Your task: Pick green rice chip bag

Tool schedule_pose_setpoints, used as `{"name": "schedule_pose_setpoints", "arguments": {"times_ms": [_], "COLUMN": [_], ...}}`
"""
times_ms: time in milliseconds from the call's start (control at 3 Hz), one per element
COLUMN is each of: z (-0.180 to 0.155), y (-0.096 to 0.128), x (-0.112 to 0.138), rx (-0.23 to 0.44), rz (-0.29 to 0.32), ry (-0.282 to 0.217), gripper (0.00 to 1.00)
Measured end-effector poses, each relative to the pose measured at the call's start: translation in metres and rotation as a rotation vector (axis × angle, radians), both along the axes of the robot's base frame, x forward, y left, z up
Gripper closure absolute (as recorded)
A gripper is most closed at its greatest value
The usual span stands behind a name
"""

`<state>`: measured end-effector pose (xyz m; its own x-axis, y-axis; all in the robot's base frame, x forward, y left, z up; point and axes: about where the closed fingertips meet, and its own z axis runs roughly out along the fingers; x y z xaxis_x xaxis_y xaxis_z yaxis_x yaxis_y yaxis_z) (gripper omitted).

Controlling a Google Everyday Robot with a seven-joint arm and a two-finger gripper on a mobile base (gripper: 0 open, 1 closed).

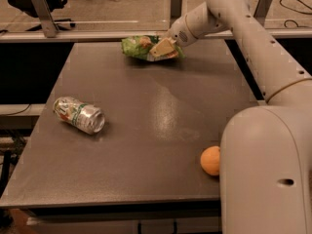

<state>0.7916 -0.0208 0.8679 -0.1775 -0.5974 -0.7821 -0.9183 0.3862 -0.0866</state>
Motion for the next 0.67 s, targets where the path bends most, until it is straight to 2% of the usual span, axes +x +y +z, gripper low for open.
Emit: {"name": "schedule_pose_setpoints", "arguments": {"times_ms": [333,667], "z": [0.045,0.082], "y": [0.002,-0.003], "x": [-0.030,-0.068], "rx": [0.067,0.127], "rz": [0.080,0.155], "ry": [-0.060,-0.115], "gripper": [1.00,1.00]}}
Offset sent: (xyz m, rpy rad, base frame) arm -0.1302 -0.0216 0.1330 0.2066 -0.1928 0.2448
